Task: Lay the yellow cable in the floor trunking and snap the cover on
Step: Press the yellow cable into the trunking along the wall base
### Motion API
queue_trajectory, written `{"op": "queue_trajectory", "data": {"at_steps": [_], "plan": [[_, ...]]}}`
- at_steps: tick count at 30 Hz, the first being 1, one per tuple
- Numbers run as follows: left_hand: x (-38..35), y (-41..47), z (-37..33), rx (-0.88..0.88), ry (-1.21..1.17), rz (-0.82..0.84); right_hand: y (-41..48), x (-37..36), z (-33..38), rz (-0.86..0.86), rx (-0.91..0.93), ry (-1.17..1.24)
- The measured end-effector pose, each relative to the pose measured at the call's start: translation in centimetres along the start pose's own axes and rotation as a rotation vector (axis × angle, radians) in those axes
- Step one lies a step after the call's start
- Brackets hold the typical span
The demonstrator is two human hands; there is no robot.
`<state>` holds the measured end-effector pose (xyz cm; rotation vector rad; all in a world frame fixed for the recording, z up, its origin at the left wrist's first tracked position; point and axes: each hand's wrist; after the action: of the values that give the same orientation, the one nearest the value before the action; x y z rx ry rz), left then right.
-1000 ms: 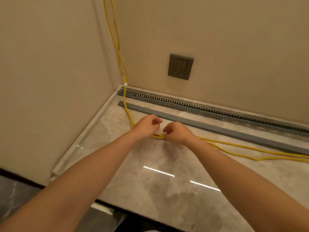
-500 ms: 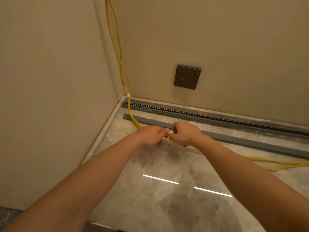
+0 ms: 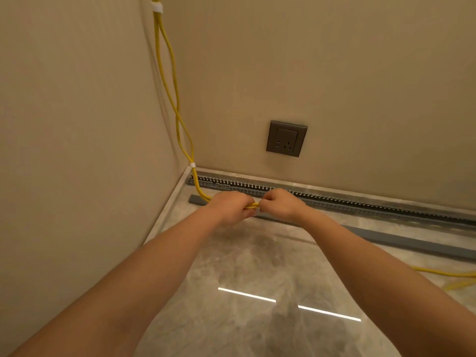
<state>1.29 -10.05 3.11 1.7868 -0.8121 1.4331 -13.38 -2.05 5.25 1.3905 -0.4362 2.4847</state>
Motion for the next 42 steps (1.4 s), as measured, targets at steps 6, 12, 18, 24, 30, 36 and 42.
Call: {"op": "queue_trajectory", "data": {"at_steps": [6,12,18,24,30,36,42], "plan": [[0.7,-0.7,3.4,0.075,0.037,0.023,1.6,3.5,-2.2,-0.094,-0.052,-0.171],[0.9,0.0,4.4,0.128,0.151,-0.056,2.4,2.5,-2.1,0.001,0.061,0.108],[1.2,1.6,5.4,0.173,0.197,-0.100,4.2,2.2,-1.2,-0.161,0.089,0.069],[0.4,4.4,6.6,0.177,0.349,-0.172,6.5,1.5,-0.8,-0.209,0.114,-0.244],[-1.6,6.5,8.0,0.316,0.270,-0.221,8.4,0.2,-1.7,-0.266,0.213,-0.269],[-2.9,6.5,9.9,0.315,0.262,-0.205,9.6,-1.9,-1.5,-0.254,0.398,-0.236],[-3.4,6.7,10.4,0.326,0.207,-0.239,11.4,-2.2,-0.6,-0.135,0.247,-0.250]]}}
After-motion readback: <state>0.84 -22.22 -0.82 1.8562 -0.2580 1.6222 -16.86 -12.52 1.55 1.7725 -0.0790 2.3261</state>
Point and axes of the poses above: each hand's wrist, its own y-axis towards the middle knuckle, its own x-axis out of the back of the hand, z = x × y, and after that the axes turned 12 degrees about -z, right-handed
